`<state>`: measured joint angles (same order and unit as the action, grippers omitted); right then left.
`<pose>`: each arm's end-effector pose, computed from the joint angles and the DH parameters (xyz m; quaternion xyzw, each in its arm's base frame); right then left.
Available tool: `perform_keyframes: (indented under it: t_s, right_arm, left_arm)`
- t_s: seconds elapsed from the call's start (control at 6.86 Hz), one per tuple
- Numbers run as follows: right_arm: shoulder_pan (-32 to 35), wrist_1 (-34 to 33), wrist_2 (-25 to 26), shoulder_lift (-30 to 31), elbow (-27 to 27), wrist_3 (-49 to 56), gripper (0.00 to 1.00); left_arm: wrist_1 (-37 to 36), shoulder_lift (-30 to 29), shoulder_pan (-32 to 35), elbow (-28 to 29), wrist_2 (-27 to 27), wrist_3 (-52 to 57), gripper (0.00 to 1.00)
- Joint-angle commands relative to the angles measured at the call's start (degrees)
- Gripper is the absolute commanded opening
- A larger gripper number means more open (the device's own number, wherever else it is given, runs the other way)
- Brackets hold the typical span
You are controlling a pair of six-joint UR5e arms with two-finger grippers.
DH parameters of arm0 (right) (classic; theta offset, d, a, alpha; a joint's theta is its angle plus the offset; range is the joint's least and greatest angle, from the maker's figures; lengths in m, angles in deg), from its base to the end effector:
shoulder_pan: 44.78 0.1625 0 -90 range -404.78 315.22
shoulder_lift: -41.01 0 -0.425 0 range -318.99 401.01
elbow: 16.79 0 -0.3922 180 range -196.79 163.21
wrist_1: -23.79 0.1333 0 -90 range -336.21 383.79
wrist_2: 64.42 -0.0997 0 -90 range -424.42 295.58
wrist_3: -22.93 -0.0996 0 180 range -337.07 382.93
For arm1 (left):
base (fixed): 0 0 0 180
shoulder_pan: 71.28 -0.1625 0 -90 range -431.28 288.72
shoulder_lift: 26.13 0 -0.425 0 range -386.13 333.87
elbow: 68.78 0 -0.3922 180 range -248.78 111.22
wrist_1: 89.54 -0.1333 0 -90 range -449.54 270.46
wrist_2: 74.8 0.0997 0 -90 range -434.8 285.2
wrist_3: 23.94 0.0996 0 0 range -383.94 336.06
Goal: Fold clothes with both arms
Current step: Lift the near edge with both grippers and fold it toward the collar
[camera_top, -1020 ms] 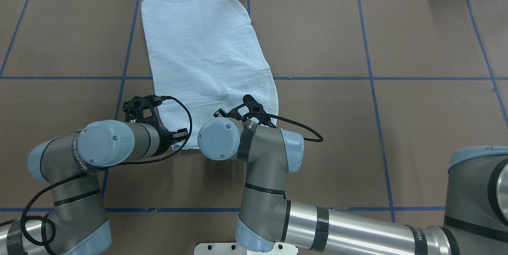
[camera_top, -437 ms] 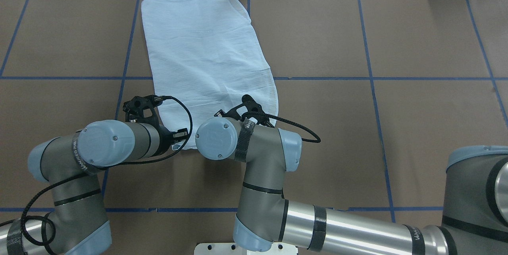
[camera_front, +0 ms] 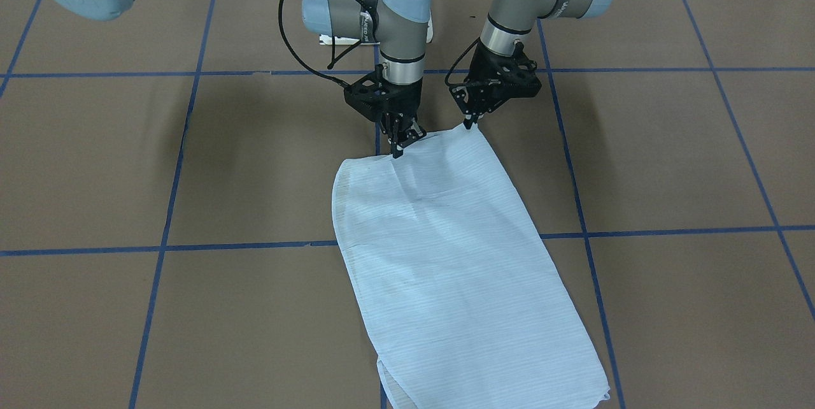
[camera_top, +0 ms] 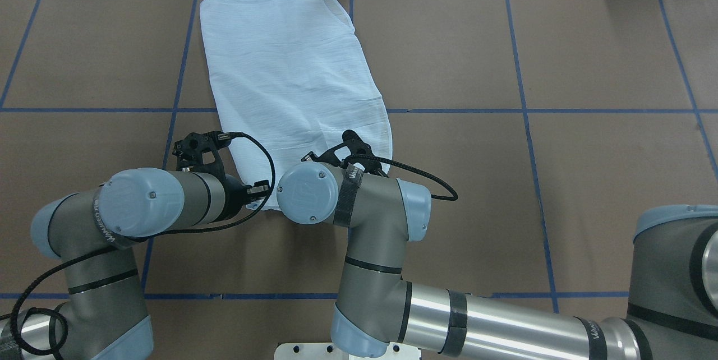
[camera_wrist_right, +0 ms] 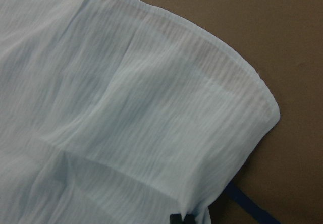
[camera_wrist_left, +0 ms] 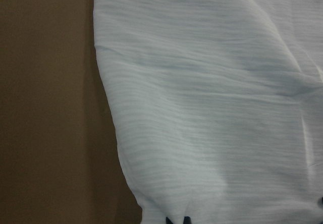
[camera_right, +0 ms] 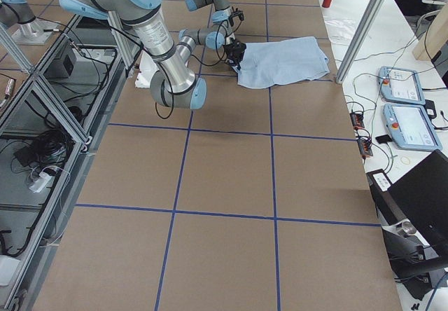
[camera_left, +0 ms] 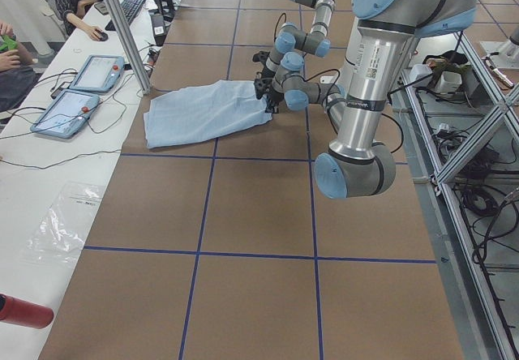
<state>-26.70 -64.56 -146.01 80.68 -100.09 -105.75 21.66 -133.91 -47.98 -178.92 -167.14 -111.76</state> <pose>-0.6682 -0.3737 0.1617 -0.0021 -0.3898 0.4623 0.7964 0.4777 -0.3464 0.2917 0.0914 0.4850 -0.1495 0.8568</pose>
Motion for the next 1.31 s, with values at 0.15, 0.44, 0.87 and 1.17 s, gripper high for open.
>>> perform_keyframes:
  t_s: [0.15,0.44,0.87,1.17]
  right_arm:
    - [0.1,-13.3,-0.7,7.9,-23.0,0.5,0.0]
    - [-2.3,-23.5,-0.9,8.6,-33.7,0.4,0.0]
    - [-7.1,-34.8,-0.1,8.5,-45.3,-0.3,0.0]
    - [-7.0,-35.6,1.9,7.2,-43.6,1.4,0.0]
  left_arm:
    - [-4.4,-0.1,-0.1,-7.9,-4.2,0.1,0.0]
    - [-8.0,0.0,-0.5,-14.9,-5.4,-0.7,0.0]
    - [-19.6,-1.1,-6.3,-28.8,-6.5,-5.1,0.0]
    - [-26.2,-5.1,-6.3,-28.2,-6.5,-4.5,0.0]
